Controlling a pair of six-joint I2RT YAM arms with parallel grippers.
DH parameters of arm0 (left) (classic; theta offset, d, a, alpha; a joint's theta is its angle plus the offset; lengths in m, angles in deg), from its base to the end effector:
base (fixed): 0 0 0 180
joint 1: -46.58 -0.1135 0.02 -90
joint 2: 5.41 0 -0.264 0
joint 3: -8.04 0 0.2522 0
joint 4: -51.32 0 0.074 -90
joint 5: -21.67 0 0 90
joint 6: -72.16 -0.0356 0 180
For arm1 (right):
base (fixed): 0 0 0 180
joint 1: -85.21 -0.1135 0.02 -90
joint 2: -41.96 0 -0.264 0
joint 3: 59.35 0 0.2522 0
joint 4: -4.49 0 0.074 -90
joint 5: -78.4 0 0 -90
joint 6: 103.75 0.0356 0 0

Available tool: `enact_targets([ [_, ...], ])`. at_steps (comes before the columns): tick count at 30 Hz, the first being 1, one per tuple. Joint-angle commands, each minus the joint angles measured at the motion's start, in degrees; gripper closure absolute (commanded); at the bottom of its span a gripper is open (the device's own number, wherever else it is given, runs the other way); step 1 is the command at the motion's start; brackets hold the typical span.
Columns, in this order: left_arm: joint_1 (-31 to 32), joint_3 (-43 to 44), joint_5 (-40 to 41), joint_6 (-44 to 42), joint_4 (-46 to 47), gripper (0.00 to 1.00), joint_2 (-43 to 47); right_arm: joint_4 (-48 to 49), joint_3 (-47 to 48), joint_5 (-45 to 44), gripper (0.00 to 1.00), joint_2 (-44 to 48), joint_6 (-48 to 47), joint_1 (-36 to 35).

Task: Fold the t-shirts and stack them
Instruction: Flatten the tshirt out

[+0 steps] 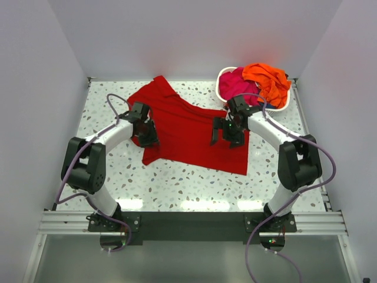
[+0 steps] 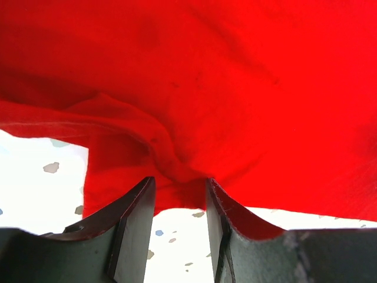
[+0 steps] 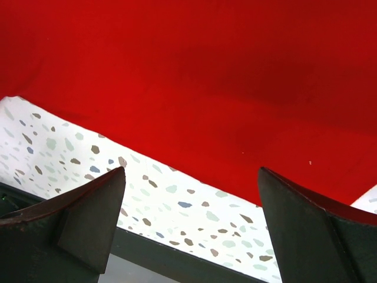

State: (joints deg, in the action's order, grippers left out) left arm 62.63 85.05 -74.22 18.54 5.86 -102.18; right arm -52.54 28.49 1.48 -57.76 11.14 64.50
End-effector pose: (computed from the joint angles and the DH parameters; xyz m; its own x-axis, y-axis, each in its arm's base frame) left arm 0.3203 -0.0959 0.1911 -0.8901 -0.3579 -0.2822 -0.2628 0.9089 -0.3236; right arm 0.3250 0.1315 0.2204 -0.9687 0.0720 -0.2375 -0.0143 0.9392 0.3430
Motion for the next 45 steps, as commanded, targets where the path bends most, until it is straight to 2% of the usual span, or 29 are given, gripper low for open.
enact_targets([
  [1, 0.8, 2.1, -1.1, 0.0, 1.6, 0.55, -0.5, -0.2, -0.9, 1.0, 0.03, 3.3, 0.8, 0.2],
  [13, 3.5, 4.7, -0.5, -0.3, 1.0, 0.55, -1.8, 1.6, -6.1, 2.0, 0.03, 6.6, 1.9, 2.9],
  [26, 8.5, 8.5, 9.2, -2.0, -6.8, 0.55, -4.7, 4.1, -11.4, 4.8, 0.03, 9.5, 3.1, 5.4],
  [36, 11.5, 10.0, 14.8, -3.3, -9.2, 0.56, -6.9, 4.8, -15.6, 5.3, 0.03, 12.7, 3.2, 6.1],
  [42, 11.9, 9.4, 16.3, -3.7, -9.3, 0.65, -6.3, 4.2, -17.8, 4.2, 0.03, 15.0, 3.3, 6.6],
  [45, 11.9, 9.2, 16.2, -3.8, -9.0, 0.75, -6.4, 4.2, -18.9, 4.1, 0.03, 16.0, 3.3, 7.3],
])
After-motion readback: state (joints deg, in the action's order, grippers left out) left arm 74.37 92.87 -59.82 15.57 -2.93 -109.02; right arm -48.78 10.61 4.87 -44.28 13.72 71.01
